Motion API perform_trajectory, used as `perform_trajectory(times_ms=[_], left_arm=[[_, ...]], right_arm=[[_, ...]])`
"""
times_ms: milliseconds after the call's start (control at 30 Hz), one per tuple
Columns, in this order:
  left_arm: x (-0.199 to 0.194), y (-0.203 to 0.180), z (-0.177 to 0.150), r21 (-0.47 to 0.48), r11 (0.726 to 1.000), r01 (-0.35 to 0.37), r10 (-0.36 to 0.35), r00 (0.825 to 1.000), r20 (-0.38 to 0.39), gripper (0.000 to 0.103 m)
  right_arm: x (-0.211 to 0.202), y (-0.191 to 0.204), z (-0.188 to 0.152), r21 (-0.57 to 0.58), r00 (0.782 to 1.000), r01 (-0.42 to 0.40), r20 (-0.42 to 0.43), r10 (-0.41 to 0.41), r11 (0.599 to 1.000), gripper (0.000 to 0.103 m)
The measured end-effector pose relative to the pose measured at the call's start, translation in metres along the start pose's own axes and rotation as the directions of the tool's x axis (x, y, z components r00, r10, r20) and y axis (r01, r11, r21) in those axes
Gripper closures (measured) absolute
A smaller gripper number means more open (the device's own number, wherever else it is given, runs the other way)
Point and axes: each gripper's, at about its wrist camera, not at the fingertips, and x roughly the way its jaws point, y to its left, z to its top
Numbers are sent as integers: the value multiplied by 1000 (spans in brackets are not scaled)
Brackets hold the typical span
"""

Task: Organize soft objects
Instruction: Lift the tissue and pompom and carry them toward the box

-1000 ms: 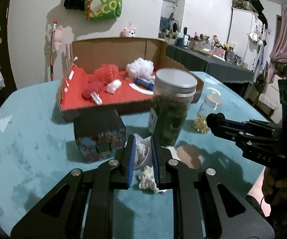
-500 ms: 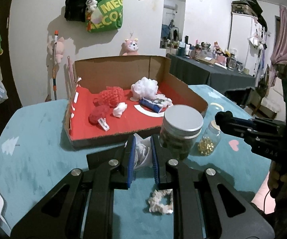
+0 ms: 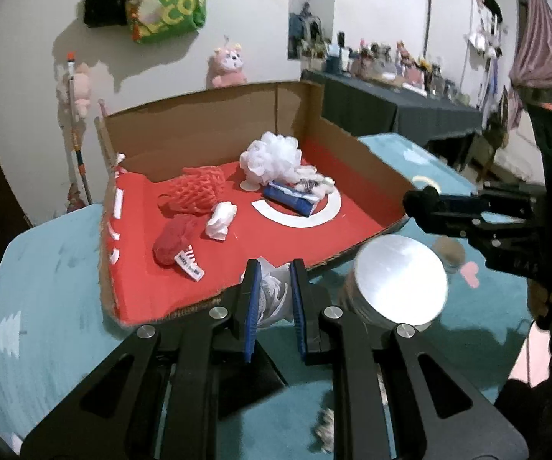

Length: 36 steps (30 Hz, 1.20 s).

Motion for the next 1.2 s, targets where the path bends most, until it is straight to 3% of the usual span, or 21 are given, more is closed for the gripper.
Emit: perform_trajectory(times_ms=[333, 533, 767, 967, 1200], left_arm=[[64, 17, 29, 86, 996, -21, 34, 988, -149, 88], [97, 25, 35, 139, 990, -30, 63, 968, -243, 88], [126, 26, 36, 189, 982, -23, 85, 940, -330, 88], [142, 28, 35, 223, 974, -30, 114, 920, -374, 88], [149, 28, 35, 233, 972, -34, 125, 914, -386, 88]], right_arm=[[67, -16, 31, -113, 984, 29, -171, -48, 993, 75], [108, -28, 44, -176, 950, 54, -295, -105, 983, 75], [144, -35, 50, -258, 894, 75, -411, -180, 963, 75], [159, -34, 44, -306, 861, 75, -461, -216, 949, 75], [162, -31, 43, -337, 855, 88, -458, -245, 937, 74]])
